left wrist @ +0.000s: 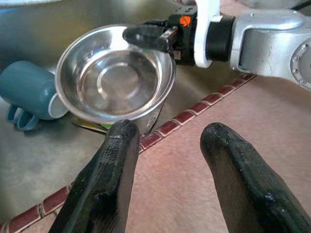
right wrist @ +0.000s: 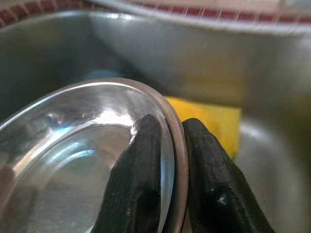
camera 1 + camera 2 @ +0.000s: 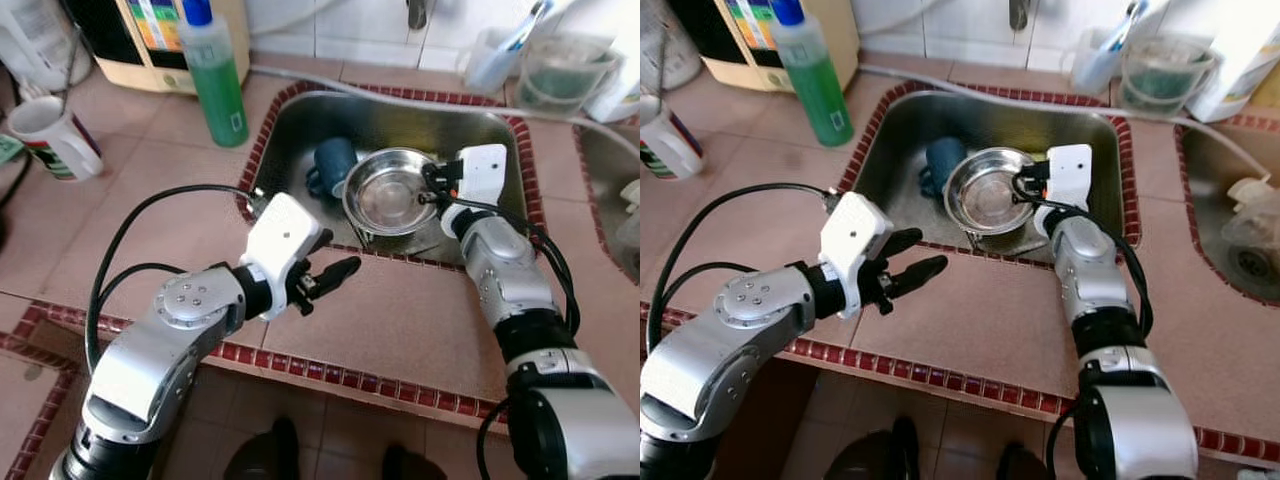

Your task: Kitchen organization

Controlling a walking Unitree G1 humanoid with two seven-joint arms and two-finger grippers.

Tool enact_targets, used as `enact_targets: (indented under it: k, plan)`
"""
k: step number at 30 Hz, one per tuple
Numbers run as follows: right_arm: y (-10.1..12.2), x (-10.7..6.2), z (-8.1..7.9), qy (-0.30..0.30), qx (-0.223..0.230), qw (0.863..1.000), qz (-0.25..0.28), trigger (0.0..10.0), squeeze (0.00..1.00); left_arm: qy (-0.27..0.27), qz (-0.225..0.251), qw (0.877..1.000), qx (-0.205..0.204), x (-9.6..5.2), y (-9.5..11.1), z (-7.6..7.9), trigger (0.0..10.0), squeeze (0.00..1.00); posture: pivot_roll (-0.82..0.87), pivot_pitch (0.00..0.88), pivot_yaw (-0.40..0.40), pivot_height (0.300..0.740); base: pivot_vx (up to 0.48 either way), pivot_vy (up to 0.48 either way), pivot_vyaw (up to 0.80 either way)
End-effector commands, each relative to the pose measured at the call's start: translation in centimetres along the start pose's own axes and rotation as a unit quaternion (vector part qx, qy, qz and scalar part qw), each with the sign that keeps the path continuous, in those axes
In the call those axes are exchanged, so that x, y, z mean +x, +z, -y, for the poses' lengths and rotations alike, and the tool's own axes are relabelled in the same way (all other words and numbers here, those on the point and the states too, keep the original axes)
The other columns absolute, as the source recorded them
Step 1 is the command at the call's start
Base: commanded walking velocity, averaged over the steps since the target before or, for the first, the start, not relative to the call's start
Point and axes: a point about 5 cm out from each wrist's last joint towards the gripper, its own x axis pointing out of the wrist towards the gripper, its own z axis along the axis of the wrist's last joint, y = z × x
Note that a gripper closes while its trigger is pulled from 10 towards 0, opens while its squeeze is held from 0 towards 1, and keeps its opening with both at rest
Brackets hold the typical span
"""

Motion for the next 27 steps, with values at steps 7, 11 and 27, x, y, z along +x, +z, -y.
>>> enact_targets:
  k: [7, 11, 27]
  plan:
    - [-1.0, 0.6, -1.8, 0.039, 0.031, 0.998, -0.026, 10.0, 0.0, 0.026, 0.016, 0.999, 0.013, 0.1, 2.2, -0.6, 10.0, 0.0, 0.11, 0.384, 0.037, 0.74, 0.0, 0.0, 0.0]
    - [-0.9, 0.9, -2.1, 0.043, 0.037, 0.998, -0.027, 10.0, 0.0, 0.033, 0.02, 0.999, 0.015, 0.1, 2.9, -0.9, 10.0, 0.0, 0.11, 0.385, 0.039, 0.74, 0.0, 0.0, 0.0]
    - [-0.8, 1.1, -1.0, 0.023, 0.055, 0.998, -0.033, 10.0, 1.0, 0.037, 0.012, 0.999, 0.009, -0.1, 3.1, -1.0, 10.0, 0.0, 0.12, 0.39, 0.039, 0.74, 0.0, 0.0, 0.0]
